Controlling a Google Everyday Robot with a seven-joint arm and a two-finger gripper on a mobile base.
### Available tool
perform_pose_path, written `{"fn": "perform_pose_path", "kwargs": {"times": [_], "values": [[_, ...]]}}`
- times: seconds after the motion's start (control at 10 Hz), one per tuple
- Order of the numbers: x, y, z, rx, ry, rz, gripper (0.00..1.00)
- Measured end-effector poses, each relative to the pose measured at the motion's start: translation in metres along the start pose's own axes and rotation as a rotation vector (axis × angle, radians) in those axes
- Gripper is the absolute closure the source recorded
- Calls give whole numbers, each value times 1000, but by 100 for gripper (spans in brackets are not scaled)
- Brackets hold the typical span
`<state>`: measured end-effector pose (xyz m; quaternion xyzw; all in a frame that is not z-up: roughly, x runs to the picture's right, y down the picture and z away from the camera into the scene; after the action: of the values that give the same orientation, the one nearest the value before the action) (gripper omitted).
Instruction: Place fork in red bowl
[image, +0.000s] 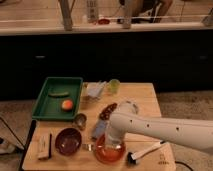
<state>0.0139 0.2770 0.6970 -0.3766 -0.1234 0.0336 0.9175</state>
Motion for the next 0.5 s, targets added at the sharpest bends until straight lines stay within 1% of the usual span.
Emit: {"fn": "perform_pose_path", "kwargs": {"times": [0.1,0.2,0.3,0.5], "values": [[0,-1,-1,1,-1,-1,66],[0,-2,-2,2,-1,-1,64],[12,-6,-8,5,3,8,37],[20,-11,-12,10,2,15,21]]}}
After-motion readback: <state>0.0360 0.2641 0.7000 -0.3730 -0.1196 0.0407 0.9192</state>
